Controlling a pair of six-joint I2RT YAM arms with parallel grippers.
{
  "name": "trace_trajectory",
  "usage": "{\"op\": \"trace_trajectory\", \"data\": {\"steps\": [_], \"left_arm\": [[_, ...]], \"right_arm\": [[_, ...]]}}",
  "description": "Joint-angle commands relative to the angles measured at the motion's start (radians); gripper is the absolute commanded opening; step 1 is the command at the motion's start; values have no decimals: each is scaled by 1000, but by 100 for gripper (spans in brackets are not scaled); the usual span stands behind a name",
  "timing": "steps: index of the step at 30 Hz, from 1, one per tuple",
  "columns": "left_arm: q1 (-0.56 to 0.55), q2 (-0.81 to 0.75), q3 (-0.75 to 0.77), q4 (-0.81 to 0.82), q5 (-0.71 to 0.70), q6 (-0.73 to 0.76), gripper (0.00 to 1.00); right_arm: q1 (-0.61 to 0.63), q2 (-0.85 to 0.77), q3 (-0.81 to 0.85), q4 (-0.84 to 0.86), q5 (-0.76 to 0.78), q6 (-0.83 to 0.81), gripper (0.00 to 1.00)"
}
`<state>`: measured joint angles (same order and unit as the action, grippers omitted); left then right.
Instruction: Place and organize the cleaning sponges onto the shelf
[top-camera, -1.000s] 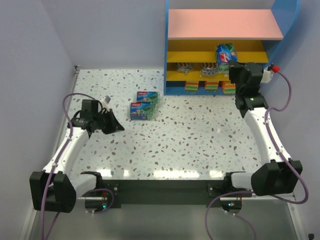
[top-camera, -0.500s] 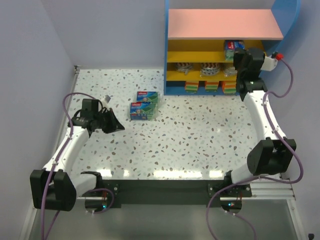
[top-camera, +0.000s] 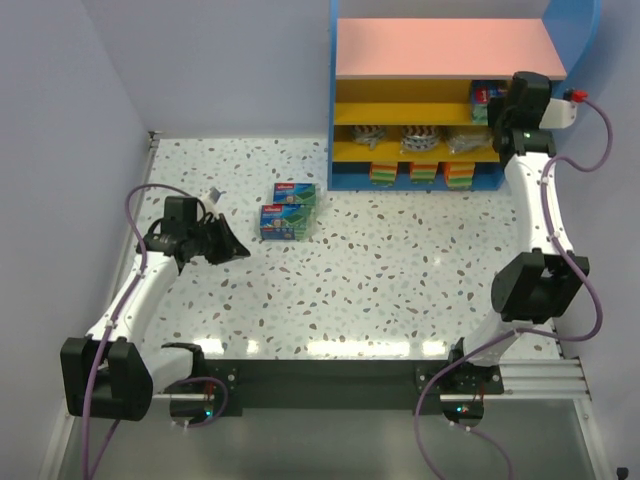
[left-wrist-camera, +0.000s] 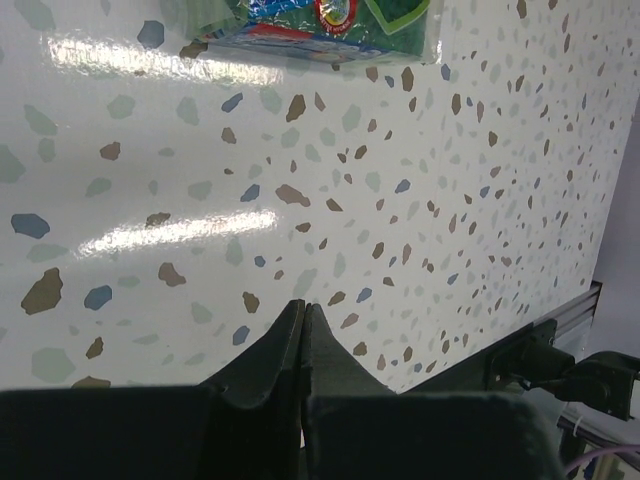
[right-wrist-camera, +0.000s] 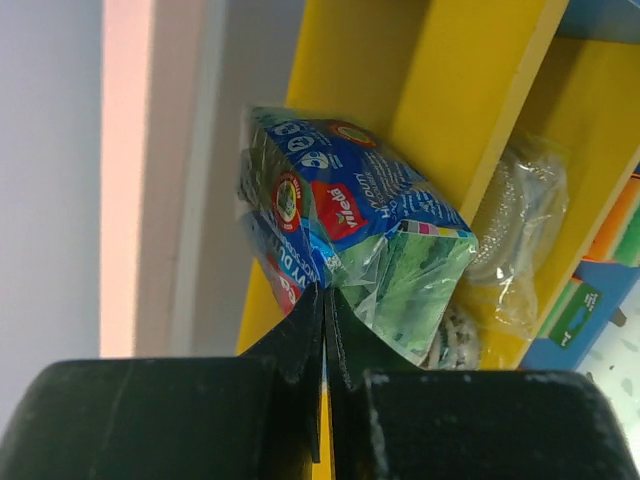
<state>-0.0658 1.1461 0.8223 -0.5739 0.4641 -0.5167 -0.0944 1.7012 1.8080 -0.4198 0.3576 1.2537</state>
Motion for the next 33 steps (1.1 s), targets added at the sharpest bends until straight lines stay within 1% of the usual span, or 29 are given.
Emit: {"op": "trace_trajectory", "data": {"steps": [1,5,11,19,22,23,24,25,27,29,30,33], "left_arm": [[8,-3,-3,54,5,-20,0],[8,0,1,57,4,-23,0],[8,0,1,54,-2,-28,0],[8,3,0,52,-5,-29,0],[8,3,8,48,-7,-28,0],[8,3,8,46,-11,-26,0],[8,3,9,42,-12,-25,0],[8,3,11,42,-13,-25,0],[8,3,9,39,-13,-23,0],[8,1,9,37,-15,-23,0],[8,0,11,37,-13,-23,0],[8,0,17,34,-12,-22,0]], "right_arm": [[-10,8,7,-17,-43,-23,0],[-24,43,10,3,-83,-23,0],[-28,81,65,-37,-54,-23,0],[-44,118,97,-20,-71,-17,0],[-45,117,79,7,-68,-16,0],[-47,114,76,13,-71,-13,5],[-47,109,70,35,-71,-13,17],[-45,104,48,50,-75,-13,20],[-48,77,10,97,-91,-13,32],[-48,51,-28,142,-98,-14,40],[-48,26,-42,166,-101,-14,42],[-48,-35,-123,229,-112,-13,44]]}}
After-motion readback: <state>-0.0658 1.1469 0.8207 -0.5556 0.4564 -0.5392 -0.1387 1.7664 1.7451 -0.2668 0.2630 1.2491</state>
